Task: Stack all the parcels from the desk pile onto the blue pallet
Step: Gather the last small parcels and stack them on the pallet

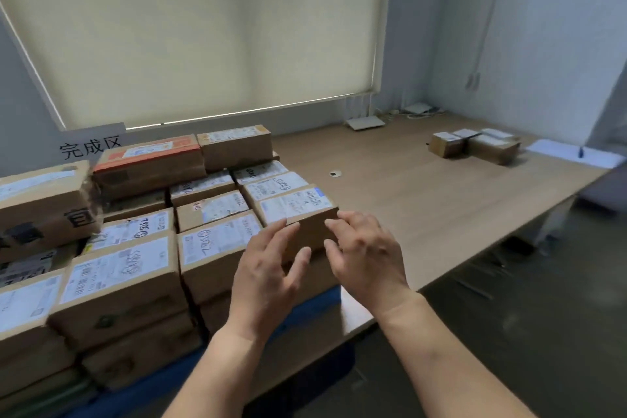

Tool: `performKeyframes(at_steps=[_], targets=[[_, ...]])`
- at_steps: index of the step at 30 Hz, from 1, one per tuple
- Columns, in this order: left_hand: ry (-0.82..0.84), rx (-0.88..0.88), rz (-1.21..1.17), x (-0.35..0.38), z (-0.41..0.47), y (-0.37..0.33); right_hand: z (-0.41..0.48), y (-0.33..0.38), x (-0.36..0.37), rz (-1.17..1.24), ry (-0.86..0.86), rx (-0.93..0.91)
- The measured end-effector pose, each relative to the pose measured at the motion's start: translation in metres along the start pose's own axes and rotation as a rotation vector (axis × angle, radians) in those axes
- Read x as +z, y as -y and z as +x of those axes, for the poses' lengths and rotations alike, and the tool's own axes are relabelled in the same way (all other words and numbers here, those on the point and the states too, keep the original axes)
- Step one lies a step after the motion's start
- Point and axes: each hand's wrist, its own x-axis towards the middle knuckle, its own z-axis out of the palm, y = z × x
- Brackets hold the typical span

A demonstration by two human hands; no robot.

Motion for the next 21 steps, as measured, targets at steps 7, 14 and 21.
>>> performKeyframes(at_steps=[7,14,21], targets=[[0.131,0.098,-0.054,0.077,0.008,-0.066,-0.029,-0.089,-0.035,-0.166,0.002,0.123],[0.264,0.204,-0.055,0.154,0.032,-0.105,-0.045,-0.17,-0.045,-0.283,-0.024,0.235],[0.309,0.257,-0.092,0.254,0.087,-0.145,-0.026,-0.273,-0.047,-0.416,-0.008,0.276]])
